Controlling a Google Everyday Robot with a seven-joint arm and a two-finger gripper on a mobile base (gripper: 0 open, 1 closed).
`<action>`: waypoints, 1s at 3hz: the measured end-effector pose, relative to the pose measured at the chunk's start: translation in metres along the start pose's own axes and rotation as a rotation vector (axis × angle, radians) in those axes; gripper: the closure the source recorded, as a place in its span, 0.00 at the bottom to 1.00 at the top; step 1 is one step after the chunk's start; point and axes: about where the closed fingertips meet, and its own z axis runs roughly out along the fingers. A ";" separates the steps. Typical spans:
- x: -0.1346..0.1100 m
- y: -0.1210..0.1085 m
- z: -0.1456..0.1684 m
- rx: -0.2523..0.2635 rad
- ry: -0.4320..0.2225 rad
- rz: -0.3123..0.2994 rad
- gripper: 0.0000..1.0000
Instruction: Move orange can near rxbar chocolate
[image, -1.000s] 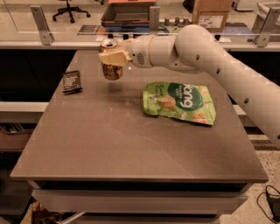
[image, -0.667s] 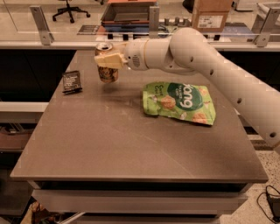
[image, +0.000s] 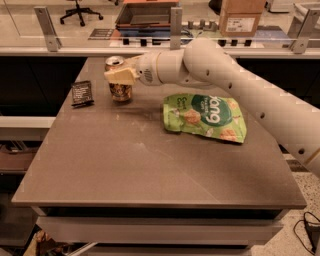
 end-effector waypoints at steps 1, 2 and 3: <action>0.006 0.000 0.009 0.020 -0.002 -0.009 1.00; 0.007 -0.003 0.014 0.030 -0.073 -0.019 1.00; 0.001 0.006 0.020 0.013 -0.087 -0.040 0.82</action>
Offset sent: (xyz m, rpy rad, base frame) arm 0.0037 0.0233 -0.0030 0.1550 -0.1604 0.0031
